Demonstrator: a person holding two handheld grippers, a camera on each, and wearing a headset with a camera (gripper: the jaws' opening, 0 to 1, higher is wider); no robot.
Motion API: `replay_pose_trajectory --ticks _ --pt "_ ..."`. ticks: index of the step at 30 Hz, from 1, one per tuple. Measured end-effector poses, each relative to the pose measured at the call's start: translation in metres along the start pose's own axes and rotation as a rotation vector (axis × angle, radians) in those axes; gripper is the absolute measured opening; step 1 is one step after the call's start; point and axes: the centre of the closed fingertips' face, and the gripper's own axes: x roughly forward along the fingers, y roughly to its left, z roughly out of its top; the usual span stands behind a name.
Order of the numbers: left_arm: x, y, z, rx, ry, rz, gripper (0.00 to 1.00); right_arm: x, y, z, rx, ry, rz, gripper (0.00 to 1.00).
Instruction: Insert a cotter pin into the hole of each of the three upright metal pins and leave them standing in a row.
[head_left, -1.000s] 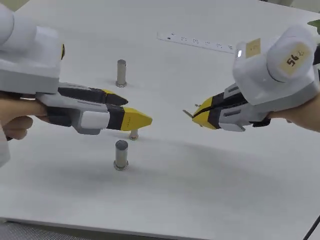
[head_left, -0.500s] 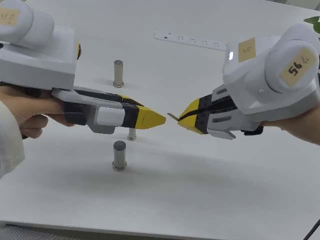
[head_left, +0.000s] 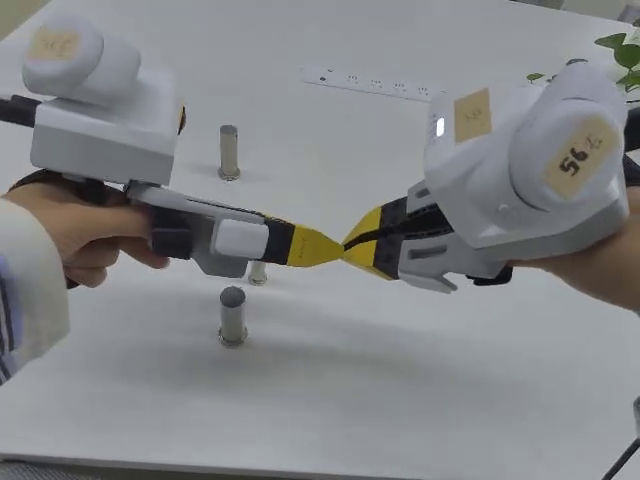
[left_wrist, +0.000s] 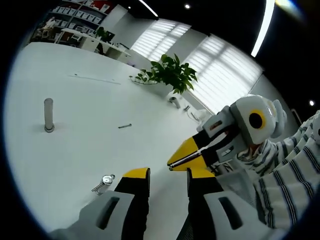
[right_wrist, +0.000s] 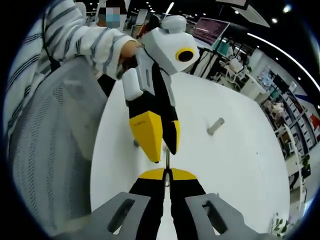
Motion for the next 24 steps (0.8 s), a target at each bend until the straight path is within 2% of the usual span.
replay_pose_trajectory --ticks 8,17,20,24 --pt "0.0029 -0.0013 -0.0035 -0.013 0.014 -0.013 0.13 0.0016 0.0031 -0.002 0.005 -0.002 0.005 0.03" --pt "0.0044 -0.0012 -0.0053 -0.029 0.019 -0.011 0.1 0.001 0.0052 0.0013 -0.005 -0.007 0.006 0.03" --pt "0.0035 -0.0016 -0.0028 -0.04 0.004 -0.022 0.08 0.0005 0.0062 0.0018 -0.01 -0.005 0.006 0.03" --pt "0.0034 -0.0005 -0.0048 -0.032 0.014 -0.012 0.05 0.0005 0.0056 0.0026 -0.004 -0.011 0.005 0.03"
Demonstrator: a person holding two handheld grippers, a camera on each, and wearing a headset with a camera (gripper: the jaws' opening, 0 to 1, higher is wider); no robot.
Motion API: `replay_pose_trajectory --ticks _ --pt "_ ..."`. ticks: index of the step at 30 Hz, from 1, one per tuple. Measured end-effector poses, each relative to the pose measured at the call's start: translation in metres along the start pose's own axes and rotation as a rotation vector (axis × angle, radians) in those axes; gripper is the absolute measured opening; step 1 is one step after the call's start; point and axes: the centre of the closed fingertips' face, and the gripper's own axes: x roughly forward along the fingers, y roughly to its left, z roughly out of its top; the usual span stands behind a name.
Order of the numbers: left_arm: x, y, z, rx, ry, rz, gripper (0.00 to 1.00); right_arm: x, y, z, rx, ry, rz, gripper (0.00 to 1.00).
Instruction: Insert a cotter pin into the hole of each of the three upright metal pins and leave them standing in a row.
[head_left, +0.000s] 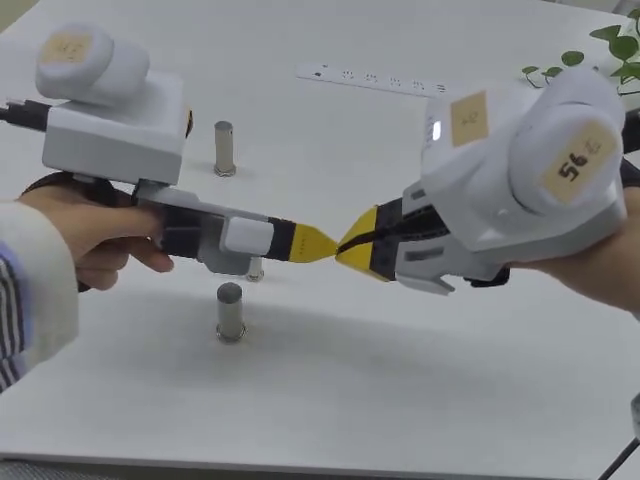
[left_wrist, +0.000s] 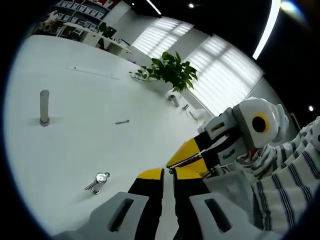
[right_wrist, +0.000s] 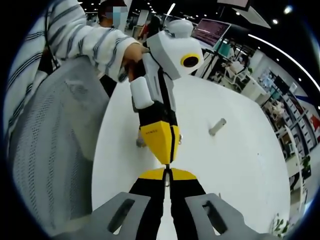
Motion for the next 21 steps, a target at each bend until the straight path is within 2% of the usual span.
replay_pose_trajectory --ticks 8,19,21 --pt "0.002 -0.0049 -0.0018 -0.002 0.002 -0.006 0.02 -0.0009 0.0008 -0.0007 -0.007 0.004 -0.001 0.03" --pt "0.002 -0.0019 -0.0021 -0.004 0.01 -0.002 0.02 -0.0003 0.0025 -0.0001 -0.023 0.009 0.003 0.03" --pt "0.0023 -0.0008 0.0021 0.061 -0.018 0.008 0.02 -0.0007 -0.0001 -0.0002 -0.029 0.012 -0.004 0.03"
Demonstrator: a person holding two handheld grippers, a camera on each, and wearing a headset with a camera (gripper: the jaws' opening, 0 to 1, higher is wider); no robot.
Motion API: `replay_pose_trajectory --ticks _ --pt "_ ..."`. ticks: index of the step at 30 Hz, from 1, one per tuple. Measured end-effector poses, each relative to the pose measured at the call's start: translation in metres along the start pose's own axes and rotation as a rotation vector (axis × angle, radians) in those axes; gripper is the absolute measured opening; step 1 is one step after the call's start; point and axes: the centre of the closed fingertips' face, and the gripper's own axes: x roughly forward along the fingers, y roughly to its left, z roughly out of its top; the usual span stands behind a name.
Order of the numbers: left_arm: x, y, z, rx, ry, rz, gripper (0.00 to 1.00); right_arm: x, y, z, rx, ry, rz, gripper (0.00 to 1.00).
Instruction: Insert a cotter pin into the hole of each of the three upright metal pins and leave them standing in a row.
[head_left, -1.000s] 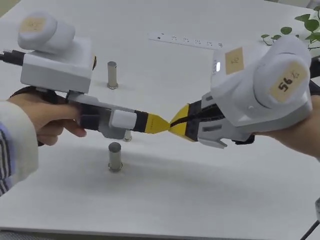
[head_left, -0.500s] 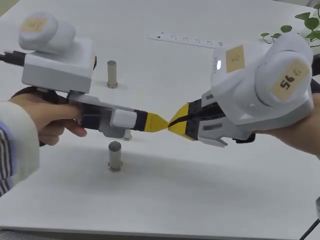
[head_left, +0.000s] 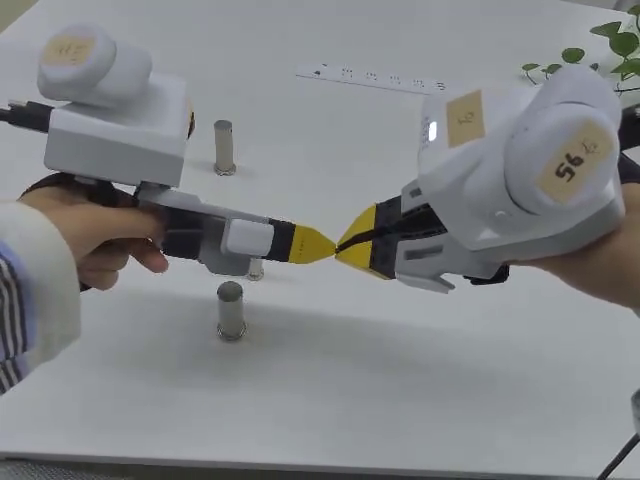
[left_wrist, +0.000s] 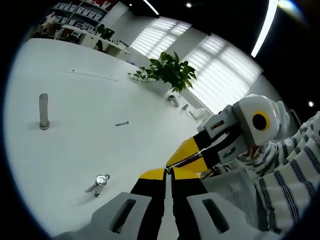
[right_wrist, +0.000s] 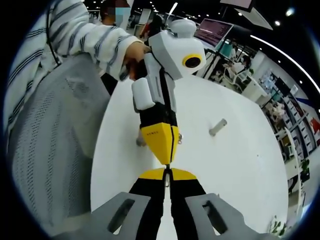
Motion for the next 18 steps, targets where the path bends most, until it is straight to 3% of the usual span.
replay_pose_trajectory --ticks 4,7,18 --pt "-0.0006 -0.0008 0.0001 0.006 0.003 0.003 0.01 -0.0009 -0.0011 0.0001 0.003 -0.004 -0.001 0.03" --pt "-0.0003 -0.0007 -0.0011 0.042 0.012 0.008 0.01 -0.0002 -0.0006 -0.0003 -0.001 -0.008 0.003 0.03" --pt "-0.0007 -0.0016 -0.0019 0.045 0.022 0.0 0.01 -0.0021 0.0012 0.0 -0.041 -0.009 0.01 0.04"
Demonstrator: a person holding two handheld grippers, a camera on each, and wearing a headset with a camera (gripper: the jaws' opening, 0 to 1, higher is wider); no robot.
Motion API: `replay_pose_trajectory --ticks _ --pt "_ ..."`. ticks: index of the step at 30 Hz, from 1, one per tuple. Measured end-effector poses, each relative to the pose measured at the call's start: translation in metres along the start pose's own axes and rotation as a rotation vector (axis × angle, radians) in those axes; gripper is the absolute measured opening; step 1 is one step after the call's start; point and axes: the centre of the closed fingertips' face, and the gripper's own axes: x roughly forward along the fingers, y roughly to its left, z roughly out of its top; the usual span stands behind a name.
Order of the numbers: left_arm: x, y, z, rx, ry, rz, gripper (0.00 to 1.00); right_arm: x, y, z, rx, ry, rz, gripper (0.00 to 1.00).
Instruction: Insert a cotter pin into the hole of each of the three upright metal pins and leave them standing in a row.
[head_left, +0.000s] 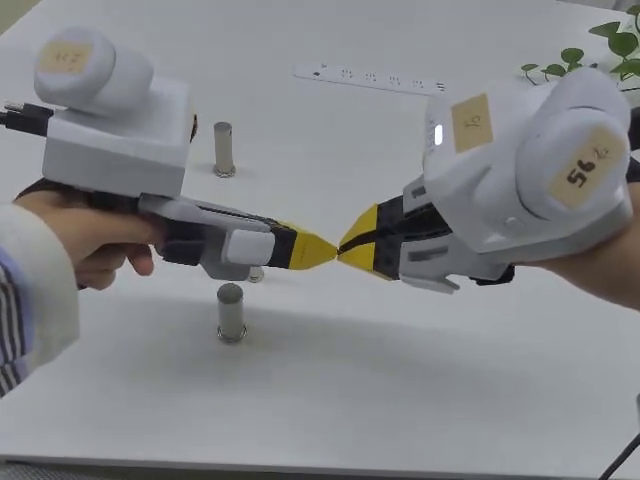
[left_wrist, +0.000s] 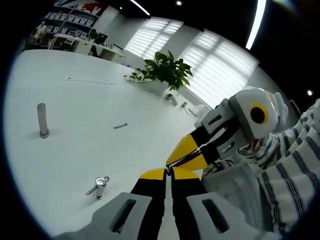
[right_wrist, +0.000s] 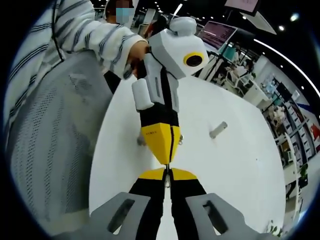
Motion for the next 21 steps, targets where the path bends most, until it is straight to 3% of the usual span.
replay_pose_trajectory --ticks 11,15,21 --pt "-0.0023 -0.0036 0.0015 0.008 -0.012 -0.006 0.01 -0.0021 -0.0008 0.0019 -0.013 -0.018 0.0 0.04" --pt "-0.0032 -0.0057 0.0025 0.007 -0.017 -0.011 0.01 -0.0031 -0.0052 0.0037 -0.022 -0.034 -0.02 0.17" --pt "-0.0044 -0.0061 0.0013 0.033 -0.014 -0.018 0.0 -0.0053 -0.0043 0.0046 0.016 -0.074 0.006 0.17"
